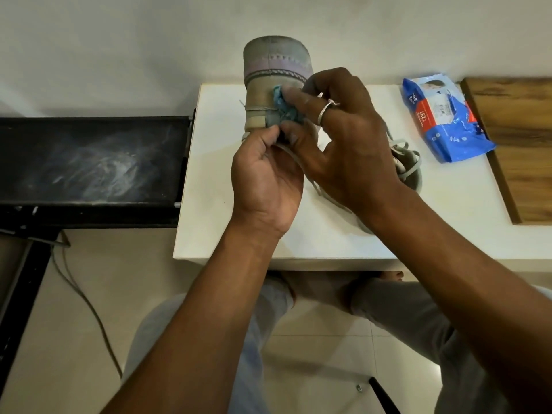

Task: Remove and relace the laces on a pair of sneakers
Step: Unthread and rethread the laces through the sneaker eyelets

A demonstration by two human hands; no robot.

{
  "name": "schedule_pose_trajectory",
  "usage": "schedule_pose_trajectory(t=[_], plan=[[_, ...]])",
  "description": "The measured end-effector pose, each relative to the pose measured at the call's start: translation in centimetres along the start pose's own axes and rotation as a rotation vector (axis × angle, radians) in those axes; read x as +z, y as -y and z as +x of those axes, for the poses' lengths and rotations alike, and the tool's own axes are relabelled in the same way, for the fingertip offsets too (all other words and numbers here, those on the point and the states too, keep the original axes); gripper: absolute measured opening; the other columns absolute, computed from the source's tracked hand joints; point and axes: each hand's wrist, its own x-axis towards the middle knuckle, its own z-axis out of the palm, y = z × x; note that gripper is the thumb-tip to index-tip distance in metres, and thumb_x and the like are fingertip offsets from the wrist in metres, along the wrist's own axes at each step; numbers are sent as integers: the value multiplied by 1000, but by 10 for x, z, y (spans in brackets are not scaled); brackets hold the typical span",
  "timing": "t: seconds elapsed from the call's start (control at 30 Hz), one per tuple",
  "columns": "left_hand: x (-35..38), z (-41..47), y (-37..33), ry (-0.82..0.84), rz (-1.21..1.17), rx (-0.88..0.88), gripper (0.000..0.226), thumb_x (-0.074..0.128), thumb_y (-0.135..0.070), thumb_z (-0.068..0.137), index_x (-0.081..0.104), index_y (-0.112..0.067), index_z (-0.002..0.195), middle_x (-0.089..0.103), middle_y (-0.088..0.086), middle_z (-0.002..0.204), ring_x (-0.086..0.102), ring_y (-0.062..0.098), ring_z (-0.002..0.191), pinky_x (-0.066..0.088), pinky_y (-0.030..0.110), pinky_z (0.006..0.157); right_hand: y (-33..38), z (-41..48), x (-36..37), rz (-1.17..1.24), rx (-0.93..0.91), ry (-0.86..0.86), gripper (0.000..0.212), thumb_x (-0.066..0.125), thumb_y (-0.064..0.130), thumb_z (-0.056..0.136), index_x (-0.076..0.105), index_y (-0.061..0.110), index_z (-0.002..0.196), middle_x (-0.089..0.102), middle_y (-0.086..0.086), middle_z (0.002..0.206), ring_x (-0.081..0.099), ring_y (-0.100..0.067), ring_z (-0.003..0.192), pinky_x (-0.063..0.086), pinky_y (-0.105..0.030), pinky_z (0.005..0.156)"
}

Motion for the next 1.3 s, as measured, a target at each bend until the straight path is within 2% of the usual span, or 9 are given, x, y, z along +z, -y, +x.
schedule_pose_trajectory(t=[0.1, 0.23, 0.4, 0.5, 0.6, 0.7, 0.87, 1.07, 1.3], plan=[[1, 1, -1, -8, 5, 2, 43, 36, -13, 98, 42, -1, 139, 56, 19, 117, 52, 29, 114, 43, 39, 102, 0, 3, -1, -38, -14, 19, 34, 62, 22, 95, 67, 7, 125, 62, -14, 114, 58, -28, 102, 53, -39, 79], [2, 0, 1, 11, 7, 8, 39, 33, -11, 101, 43, -1, 137, 57, 19, 114, 54, 30, 111, 48, 37, 96, 1, 6, 0, -89, -82, 14, 24, 63, 18, 94, 72, 7, 114, 65, -12, 102, 59, -30, 90, 49, -43, 67], [3, -1, 1, 23, 8, 10, 30, 37, -8, 94, 52, -4, 119, 60, 15, 102, 58, 23, 96, 50, 33, 88, -5, 13, -12, -54, -169, 142, 22, 60, 22, 94, 76, 15, 108, 67, -7, 100, 58, -28, 88, 48, -40, 68], [6, -1, 6, 5, 34, 22, 31, 40, -10, 92, 55, -7, 119, 60, 18, 110, 56, 30, 107, 43, 42, 103, -12, 22, -26, 26, -85, 130, 21, 61, 23, 94, 76, 16, 107, 67, -7, 103, 60, -27, 95, 51, -41, 73], [7, 0, 11, -13, 59, 12, 36, 35, -10, 98, 52, -7, 129, 58, 21, 123, 53, 35, 119, 37, 47, 111, -13, 20, -21, -41, 6, -56, 21, 63, 21, 95, 75, 10, 108, 68, -10, 101, 61, -28, 93, 51, -41, 72], [7, 0, 10, -23, 63, 1, 37, 34, -10, 98, 50, -6, 130, 57, 21, 121, 51, 33, 117, 34, 47, 111, -9, 11, -13, -8, 56, -58, 23, 64, 22, 94, 75, 8, 109, 67, -11, 99, 62, -27, 90, 53, -41, 70], [4, -1, 5, -37, 58, 1, 41, 33, -13, 99, 45, -4, 137, 60, 18, 116, 59, 28, 109, 43, 39, 103, -11, 9, -21, 114, 62, 79, 22, 71, 26, 87, 77, 15, 105, 70, -1, 94, 45, 0, 79, 46, -21, 70], [6, -1, 10, -63, 86, 21, 42, 34, -13, 99, 46, -6, 138, 53, 26, 136, 49, 38, 129, 37, 47, 111, -10, 19, -16, 120, 101, -115, 15, 71, 22, 89, 75, 13, 100, 70, -1, 90, 49, -2, 82, 43, -16, 72], [4, 0, 11, -78, 98, 25, 44, 36, -12, 95, 46, -5, 137, 55, 25, 133, 49, 38, 130, 37, 47, 111, -15, 13, -16, 187, 252, -59, 16, 71, 26, 87, 75, 15, 97, 63, 12, 81, 49, 4, 66, 38, -11, 65]])
